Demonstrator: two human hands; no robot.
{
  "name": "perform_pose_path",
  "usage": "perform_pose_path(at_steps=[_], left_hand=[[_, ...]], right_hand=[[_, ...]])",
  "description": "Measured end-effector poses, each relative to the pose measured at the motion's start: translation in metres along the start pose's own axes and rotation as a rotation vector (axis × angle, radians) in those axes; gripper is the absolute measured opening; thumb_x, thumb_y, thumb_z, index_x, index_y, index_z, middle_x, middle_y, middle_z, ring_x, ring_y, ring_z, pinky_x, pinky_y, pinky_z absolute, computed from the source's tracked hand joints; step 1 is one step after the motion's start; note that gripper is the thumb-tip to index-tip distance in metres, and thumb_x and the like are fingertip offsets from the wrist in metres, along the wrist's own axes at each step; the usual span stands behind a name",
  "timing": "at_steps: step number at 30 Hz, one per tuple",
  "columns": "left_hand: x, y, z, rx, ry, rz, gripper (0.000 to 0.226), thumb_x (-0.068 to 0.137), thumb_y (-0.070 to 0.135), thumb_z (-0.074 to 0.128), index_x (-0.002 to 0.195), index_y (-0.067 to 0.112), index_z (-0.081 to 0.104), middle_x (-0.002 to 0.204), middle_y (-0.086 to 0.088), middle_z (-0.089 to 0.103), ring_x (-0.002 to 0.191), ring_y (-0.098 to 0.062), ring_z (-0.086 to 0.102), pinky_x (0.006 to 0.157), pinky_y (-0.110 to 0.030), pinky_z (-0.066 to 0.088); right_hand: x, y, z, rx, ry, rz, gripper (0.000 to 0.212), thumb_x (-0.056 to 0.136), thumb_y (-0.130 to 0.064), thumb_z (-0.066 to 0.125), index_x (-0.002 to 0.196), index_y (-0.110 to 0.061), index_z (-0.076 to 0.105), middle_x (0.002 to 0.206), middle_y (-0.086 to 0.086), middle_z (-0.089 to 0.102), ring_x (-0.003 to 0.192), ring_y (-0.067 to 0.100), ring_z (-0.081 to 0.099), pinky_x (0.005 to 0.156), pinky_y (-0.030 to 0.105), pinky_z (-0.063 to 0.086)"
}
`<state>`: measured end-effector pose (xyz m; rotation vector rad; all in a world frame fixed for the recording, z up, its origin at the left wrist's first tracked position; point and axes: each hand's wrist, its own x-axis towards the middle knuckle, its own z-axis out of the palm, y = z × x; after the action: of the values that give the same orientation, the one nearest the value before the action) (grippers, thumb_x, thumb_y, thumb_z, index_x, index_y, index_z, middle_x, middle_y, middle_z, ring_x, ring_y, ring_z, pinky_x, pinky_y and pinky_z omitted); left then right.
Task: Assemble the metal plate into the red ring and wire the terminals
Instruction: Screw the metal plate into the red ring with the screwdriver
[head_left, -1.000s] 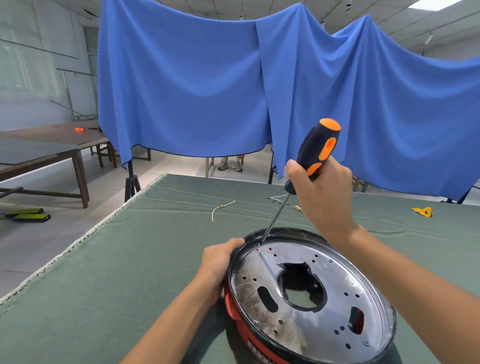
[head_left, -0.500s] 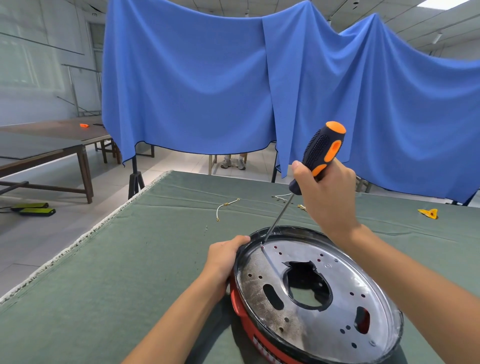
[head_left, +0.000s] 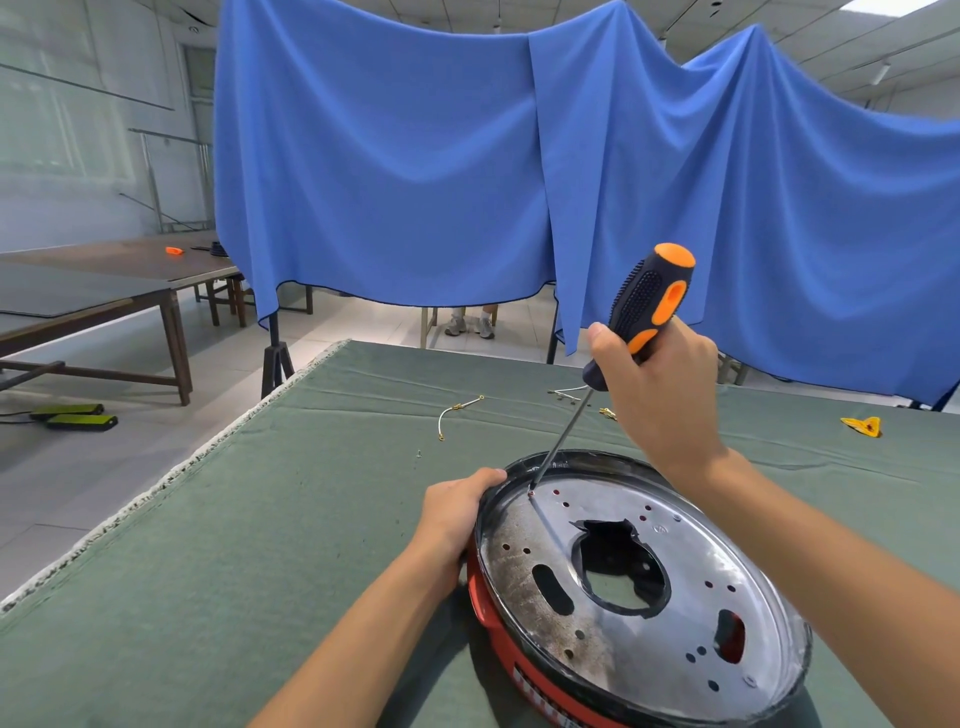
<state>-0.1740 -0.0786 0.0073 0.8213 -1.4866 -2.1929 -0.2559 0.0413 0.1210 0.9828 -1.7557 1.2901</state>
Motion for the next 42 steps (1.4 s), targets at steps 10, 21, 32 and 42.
perform_pose_path(at_steps=[10,21,32,42], left_hand=[[0.001,-0.001,0.001,-0.009,0.000,-0.010,0.017,0.079,0.018,0.070,0.082,0.001,0.070,0.075,-0.015,0.065,0.063,-0.023,0.058,0.058,-0.028,0.044],[0.004,-0.002,0.000,-0.002,0.004,-0.012,0.018,0.077,0.019,0.071,0.082,0.002,0.070,0.074,-0.014,0.066,0.066,-0.023,0.059,0.064,-0.031,0.045],[0.001,-0.001,-0.001,0.000,0.001,-0.013,0.015,0.079,0.019,0.069,0.075,0.004,0.070,0.069,-0.011,0.065,0.059,-0.021,0.058,0.056,-0.026,0.045],[0.000,-0.001,-0.002,0.044,-0.001,0.000,0.017,0.081,0.018,0.068,0.071,0.004,0.068,0.070,-0.013,0.063,0.064,-0.022,0.056,0.060,-0.029,0.044]], right_hand=[[0.001,0.003,-0.005,-0.018,0.001,0.052,0.041,0.076,-0.039,0.048,0.060,-0.001,0.049,0.057,0.016,0.063,0.059,0.020,0.052,0.053,0.016,0.038],[0.001,0.002,-0.005,-0.047,-0.003,0.040,0.043,0.077,-0.041,0.046,0.062,-0.001,0.050,0.058,0.014,0.064,0.058,0.022,0.056,0.057,0.019,0.039],[0.011,0.003,0.012,-0.005,-0.040,0.014,0.033,0.079,-0.033,0.049,0.061,-0.007,0.042,0.052,0.004,0.057,0.054,0.011,0.049,0.051,0.015,0.035],[0.026,0.013,0.029,-0.028,-0.085,0.023,0.036,0.085,-0.026,0.052,0.057,-0.021,0.031,0.046,-0.011,0.047,0.046,0.004,0.051,0.046,0.010,0.035]])
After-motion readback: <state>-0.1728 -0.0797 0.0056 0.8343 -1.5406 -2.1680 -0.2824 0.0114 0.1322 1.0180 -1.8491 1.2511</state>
